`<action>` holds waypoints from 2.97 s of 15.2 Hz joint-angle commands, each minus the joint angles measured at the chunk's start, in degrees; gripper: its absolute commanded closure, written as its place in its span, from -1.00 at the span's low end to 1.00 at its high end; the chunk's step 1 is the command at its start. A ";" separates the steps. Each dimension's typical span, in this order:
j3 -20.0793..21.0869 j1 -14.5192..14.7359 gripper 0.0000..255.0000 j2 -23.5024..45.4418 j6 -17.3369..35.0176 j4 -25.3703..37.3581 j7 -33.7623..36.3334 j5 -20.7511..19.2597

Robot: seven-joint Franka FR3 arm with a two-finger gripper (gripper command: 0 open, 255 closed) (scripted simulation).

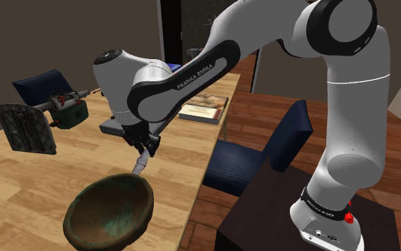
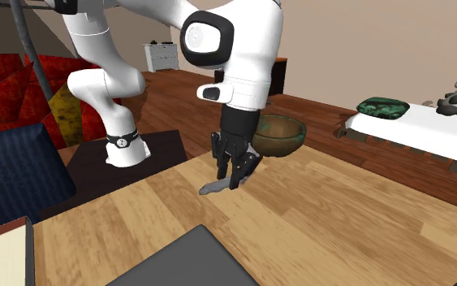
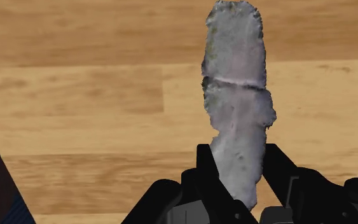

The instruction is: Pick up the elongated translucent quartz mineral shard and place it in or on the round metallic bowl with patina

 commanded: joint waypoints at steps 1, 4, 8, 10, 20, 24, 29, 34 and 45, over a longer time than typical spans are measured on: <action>0.27 -0.23 1.00 -0.78 -1.25 0.72 -0.72 0.71; 0.61 -0.41 1.00 -1.73 -3.03 1.86 -1.57 1.58; 0.99 -0.57 1.00 -2.85 -5.48 3.58 -2.63 2.63; 1.15 -0.62 1.00 -3.34 -6.74 4.53 -3.14 3.09; 1.75 -0.54 1.00 -5.02 -13.40 10.19 -5.34 4.78; 2.29 0.41 1.00 -5.24 -15.45 11.83 -4.59 5.05; 4.40 5.03 1.00 -4.35 -17.63 13.07 1.64 4.74; 6.17 10.60 1.00 -1.81 -20.49 16.27 8.17 3.57; 7.32 18.93 1.00 3.91 -21.60 19.78 17.31 0.69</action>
